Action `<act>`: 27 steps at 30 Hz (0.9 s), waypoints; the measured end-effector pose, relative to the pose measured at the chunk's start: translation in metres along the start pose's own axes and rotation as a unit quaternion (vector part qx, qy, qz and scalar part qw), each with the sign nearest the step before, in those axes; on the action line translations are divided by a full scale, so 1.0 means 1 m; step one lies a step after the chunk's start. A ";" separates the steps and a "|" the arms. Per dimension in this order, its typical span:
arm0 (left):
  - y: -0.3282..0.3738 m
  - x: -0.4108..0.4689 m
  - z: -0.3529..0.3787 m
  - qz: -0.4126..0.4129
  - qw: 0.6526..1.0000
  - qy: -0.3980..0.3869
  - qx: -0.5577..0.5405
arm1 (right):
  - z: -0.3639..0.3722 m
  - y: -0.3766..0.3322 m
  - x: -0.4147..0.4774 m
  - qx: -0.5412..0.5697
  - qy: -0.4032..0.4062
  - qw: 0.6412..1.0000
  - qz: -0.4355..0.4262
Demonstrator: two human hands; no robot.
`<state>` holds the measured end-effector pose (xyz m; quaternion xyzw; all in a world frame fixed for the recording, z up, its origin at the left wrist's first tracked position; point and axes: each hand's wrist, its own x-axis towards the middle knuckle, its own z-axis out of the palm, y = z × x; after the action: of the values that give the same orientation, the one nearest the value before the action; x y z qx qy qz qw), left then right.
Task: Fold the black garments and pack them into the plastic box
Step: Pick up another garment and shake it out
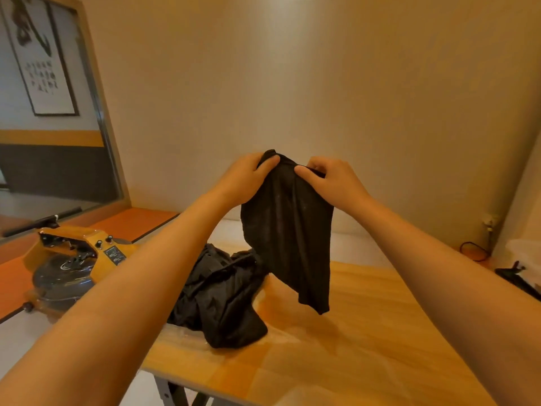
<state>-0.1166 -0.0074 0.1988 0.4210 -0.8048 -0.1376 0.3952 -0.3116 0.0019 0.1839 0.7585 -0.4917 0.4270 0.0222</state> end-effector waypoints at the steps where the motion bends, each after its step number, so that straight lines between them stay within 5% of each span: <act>1: 0.010 0.003 0.005 -0.004 0.999 0.010 -0.036 | -0.015 0.004 -0.003 0.002 0.002 1.000 0.012; 10: 0.049 0.028 0.051 -0.048 0.973 0.058 -0.216 | -0.095 0.065 -0.068 0.045 -0.054 0.989 0.131; 14: 0.036 0.028 0.072 -0.066 0.990 0.070 -0.103 | -0.103 0.091 -0.094 0.015 -0.048 0.986 0.158; 20: 0.052 0.042 0.054 0.054 0.980 0.178 0.075 | -0.135 0.086 -0.078 -0.099 -0.012 0.987 0.129; 27: 0.055 0.042 0.057 0.058 0.987 0.144 0.044 | -0.134 0.092 -0.080 -0.045 -0.058 0.987 0.140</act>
<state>-0.2053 -0.0133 0.2143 0.4064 -0.7676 -0.0170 0.4953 -0.4779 0.0735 0.1805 0.7041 -0.6121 0.3583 -0.0324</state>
